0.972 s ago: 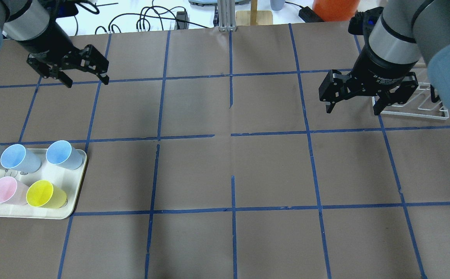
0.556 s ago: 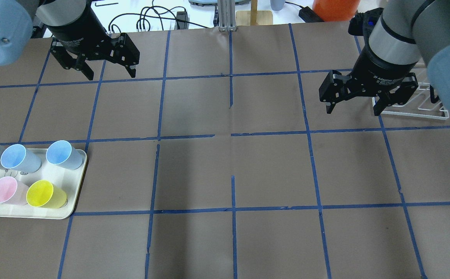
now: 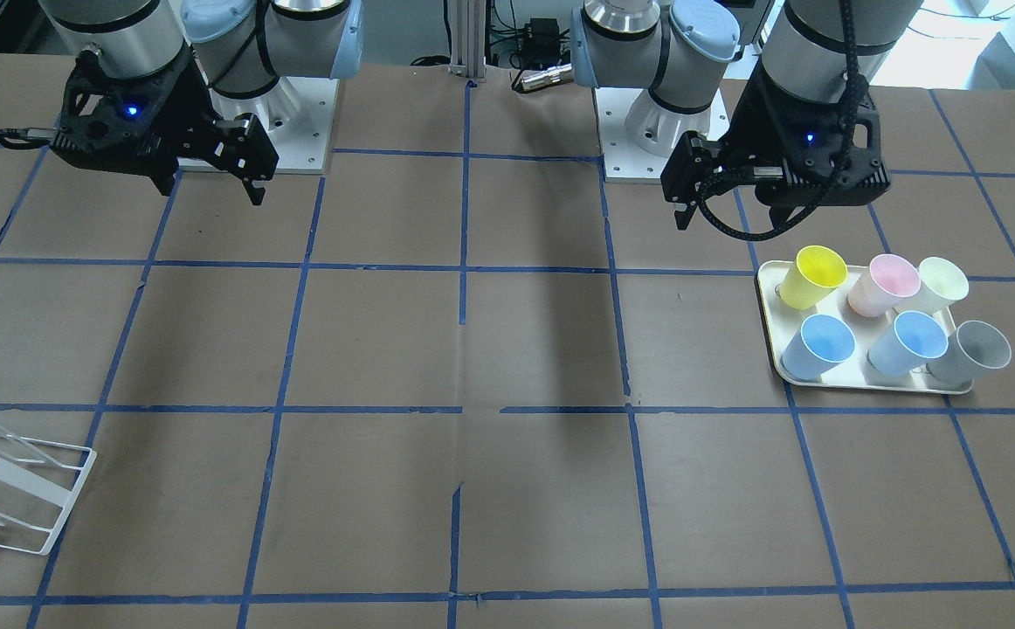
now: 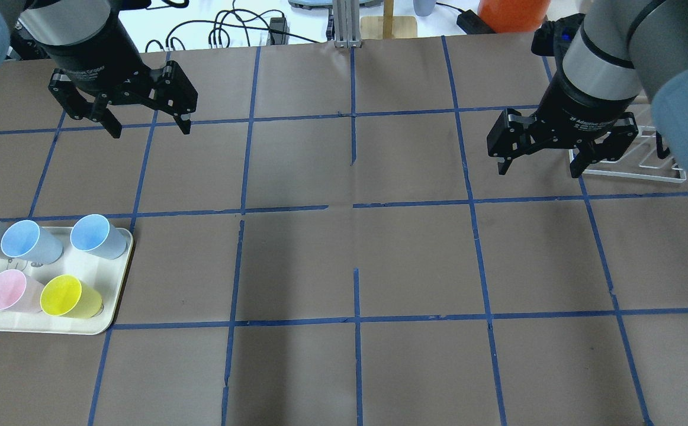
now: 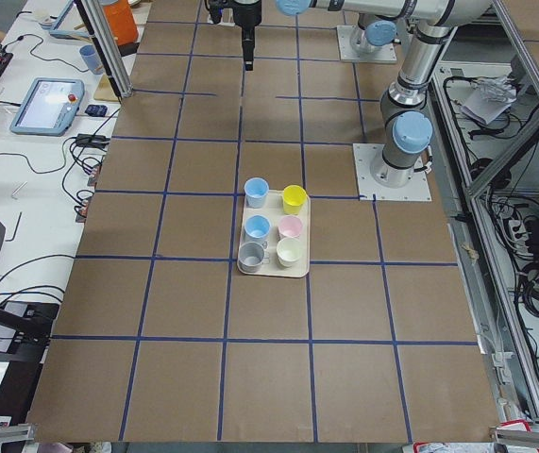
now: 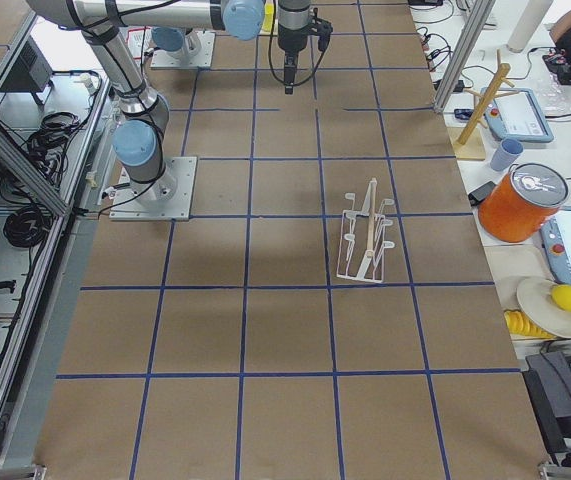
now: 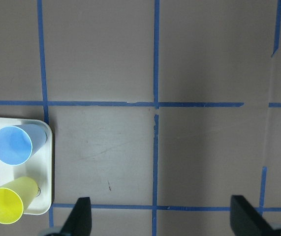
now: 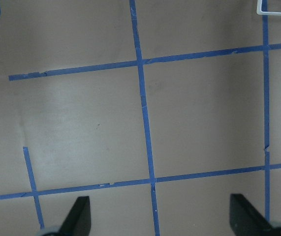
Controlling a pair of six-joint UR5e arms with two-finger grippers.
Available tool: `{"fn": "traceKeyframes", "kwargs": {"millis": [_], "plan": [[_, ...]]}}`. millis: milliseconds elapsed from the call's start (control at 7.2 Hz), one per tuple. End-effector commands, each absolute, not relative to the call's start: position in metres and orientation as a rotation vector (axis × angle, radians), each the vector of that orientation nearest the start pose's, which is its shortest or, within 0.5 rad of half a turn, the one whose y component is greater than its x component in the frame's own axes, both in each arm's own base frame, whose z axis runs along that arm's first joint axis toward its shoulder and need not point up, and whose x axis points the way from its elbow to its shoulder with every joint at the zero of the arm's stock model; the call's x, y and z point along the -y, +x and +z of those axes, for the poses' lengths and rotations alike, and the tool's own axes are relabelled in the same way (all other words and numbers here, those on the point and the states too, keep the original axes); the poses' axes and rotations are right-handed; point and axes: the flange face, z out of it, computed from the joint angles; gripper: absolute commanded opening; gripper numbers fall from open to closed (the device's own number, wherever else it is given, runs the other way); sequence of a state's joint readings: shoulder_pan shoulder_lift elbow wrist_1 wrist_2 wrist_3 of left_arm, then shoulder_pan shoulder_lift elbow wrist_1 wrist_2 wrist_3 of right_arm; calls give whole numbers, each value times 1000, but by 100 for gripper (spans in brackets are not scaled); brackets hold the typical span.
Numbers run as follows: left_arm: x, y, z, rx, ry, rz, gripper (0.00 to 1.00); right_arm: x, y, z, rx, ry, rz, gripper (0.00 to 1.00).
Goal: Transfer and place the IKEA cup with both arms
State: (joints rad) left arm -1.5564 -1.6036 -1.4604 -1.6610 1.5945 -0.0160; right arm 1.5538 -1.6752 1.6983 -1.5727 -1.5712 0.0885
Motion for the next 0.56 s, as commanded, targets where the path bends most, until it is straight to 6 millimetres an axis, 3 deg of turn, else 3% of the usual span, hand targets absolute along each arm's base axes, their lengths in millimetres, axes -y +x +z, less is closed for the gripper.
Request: {"fn": "traceKeyframes", "kwargs": {"millis": [0,417], "plan": [[506,-120,519,-3116,-77,-24,100,448,125,474,-3142,171,33,100],[506,-118,524,-3119,-75,-62,100,447,128,475,-3127,173,37,100]]}}
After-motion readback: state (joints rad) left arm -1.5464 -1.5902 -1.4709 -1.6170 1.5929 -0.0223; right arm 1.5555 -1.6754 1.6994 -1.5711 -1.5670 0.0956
